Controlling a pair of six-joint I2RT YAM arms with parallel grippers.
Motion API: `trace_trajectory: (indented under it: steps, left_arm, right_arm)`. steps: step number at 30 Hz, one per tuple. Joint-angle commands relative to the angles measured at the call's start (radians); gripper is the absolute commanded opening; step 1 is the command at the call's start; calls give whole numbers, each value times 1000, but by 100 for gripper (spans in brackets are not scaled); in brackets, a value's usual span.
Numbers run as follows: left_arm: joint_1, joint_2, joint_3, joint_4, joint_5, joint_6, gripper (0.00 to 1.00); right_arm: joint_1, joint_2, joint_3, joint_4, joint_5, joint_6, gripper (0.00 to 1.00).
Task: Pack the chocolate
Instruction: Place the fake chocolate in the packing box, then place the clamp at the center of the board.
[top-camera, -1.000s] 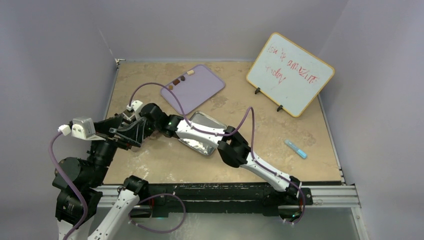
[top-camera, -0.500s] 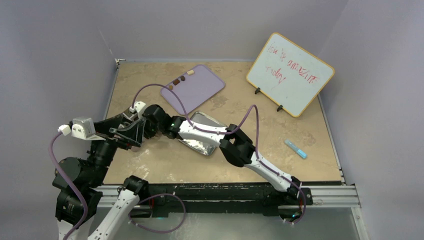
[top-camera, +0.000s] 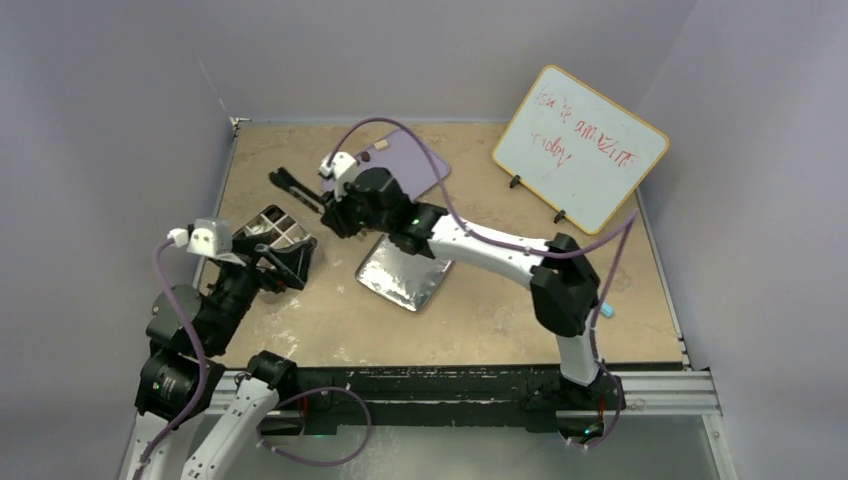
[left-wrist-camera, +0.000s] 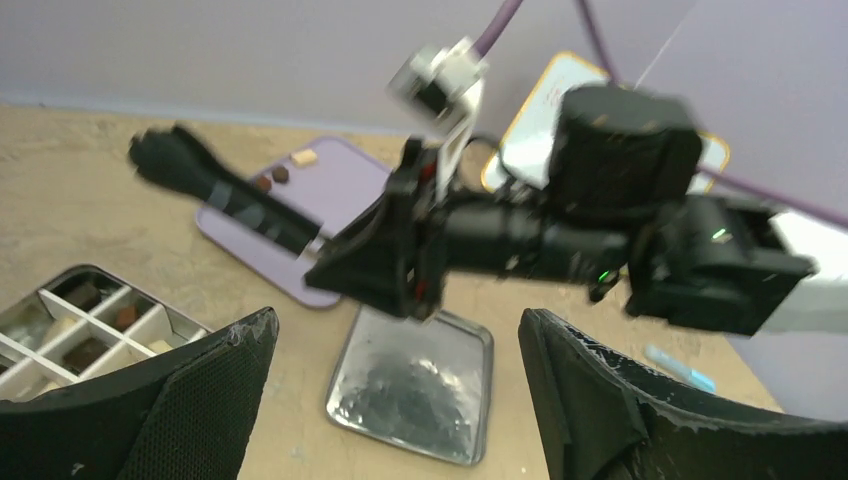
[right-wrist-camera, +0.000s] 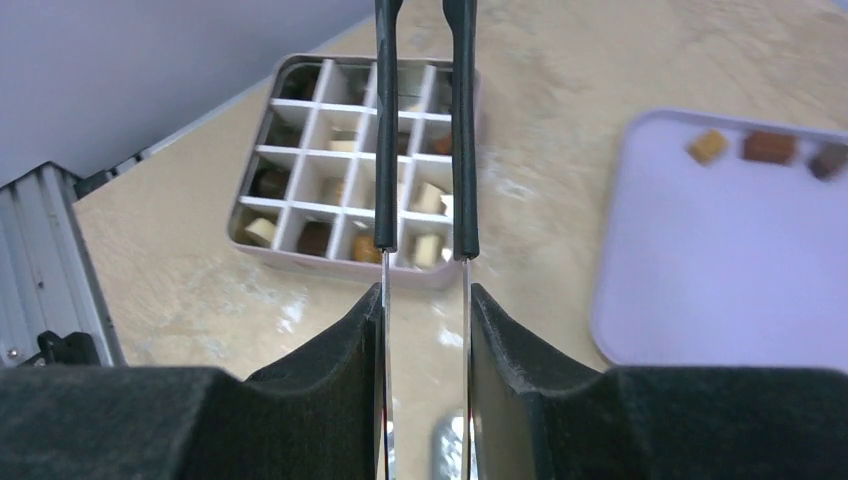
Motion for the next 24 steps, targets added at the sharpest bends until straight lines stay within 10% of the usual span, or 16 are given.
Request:
trace_trajectory:
  steps: [1,15,24]
  left_arm:
    - [4,67,-47,12,99,-24,89]
    - [4,404,-131,28,325,43,97]
    - [4,432,-134,16,90,32,100]
  right_arm:
    - [-65,-145,-144,15,36,24,33]
    - [-188,-485,-459,-347,373,85,34]
    - [-340,-504,-558,-522,427,231,34]
